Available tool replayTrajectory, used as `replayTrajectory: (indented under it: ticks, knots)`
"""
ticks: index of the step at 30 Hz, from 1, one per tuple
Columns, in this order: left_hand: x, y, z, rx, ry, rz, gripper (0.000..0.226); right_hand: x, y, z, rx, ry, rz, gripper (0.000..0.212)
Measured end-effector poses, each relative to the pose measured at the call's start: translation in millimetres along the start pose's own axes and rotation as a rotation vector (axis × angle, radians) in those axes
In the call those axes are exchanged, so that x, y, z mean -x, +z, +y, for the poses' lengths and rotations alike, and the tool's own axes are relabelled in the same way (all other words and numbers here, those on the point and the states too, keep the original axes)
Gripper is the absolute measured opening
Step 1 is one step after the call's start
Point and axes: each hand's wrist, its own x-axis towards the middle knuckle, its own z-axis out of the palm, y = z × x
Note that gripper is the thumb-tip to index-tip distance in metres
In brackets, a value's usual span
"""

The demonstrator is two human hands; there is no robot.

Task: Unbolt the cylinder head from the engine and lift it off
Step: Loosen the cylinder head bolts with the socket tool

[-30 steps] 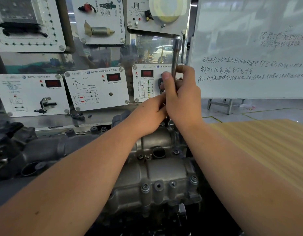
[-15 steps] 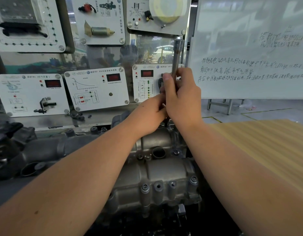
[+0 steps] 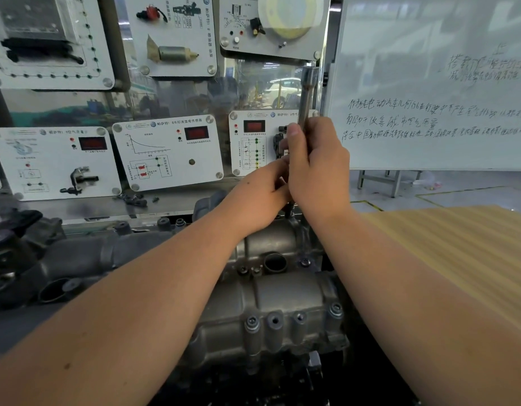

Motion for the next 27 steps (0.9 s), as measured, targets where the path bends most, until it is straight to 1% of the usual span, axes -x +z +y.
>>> replayTrajectory:
  ticks: [4, 6, 9, 11, 14, 17, 19, 21, 24, 27]
  knots:
    - [0.6, -1.4, 0.6, -0.005, -0.029, -0.009, 0.019, 0.2, 1.1, -1.4, 0.006, 0.009, -0.011, 0.027]
    - [0.9, -2.2, 1.2, -0.013, -0.02, -0.014, 0.023, 0.3, 0.8, -1.2, -0.013, 0.016, -0.008, 0.026]
    - [-0.8, -1.2, -0.6, -0.019, -0.026, -0.015, 0.014, 0.7, -0.5, -1.0, -0.046, 0.022, -0.013, 0.019]
    - [-1.5, -0.4, -2.1, -0.021, -0.037, -0.011, 0.016, 1.0, -0.3, -1.1, -0.031, 0.012, -0.015, 0.018]
    - [-0.9, 0.2, -1.9, -0.006, -0.03, -0.008, 0.017, 0.7, 0.9, -1.8, -0.002, -0.003, -0.014, 0.026]
    - [0.6, -1.1, -0.4, -0.008, -0.026, -0.018, 0.024, 0.4, 1.2, -2.5, 0.008, 0.001, -0.015, 0.031]
    - [0.4, -1.8, 0.3, -0.008, -0.024, -0.012, 0.026, 0.7, 0.7, -2.4, -0.02, 0.011, -0.018, 0.026]
    - [-0.3, -1.6, 0.5, -0.015, -0.022, -0.009, 0.023, 1.3, -0.4, -2.3, -0.043, 0.019, -0.026, 0.02]
    - [-1.2, -0.9, -1.3, -0.002, -0.024, -0.006, 0.016, 1.4, -0.2, -2.1, -0.024, 0.006, -0.02, 0.019]
    - [-0.5, -1.2, -0.9, 0.01, -0.025, -0.009, 0.019, 1.3, 1.0, -2.7, -0.01, -0.003, -0.01, 0.024]
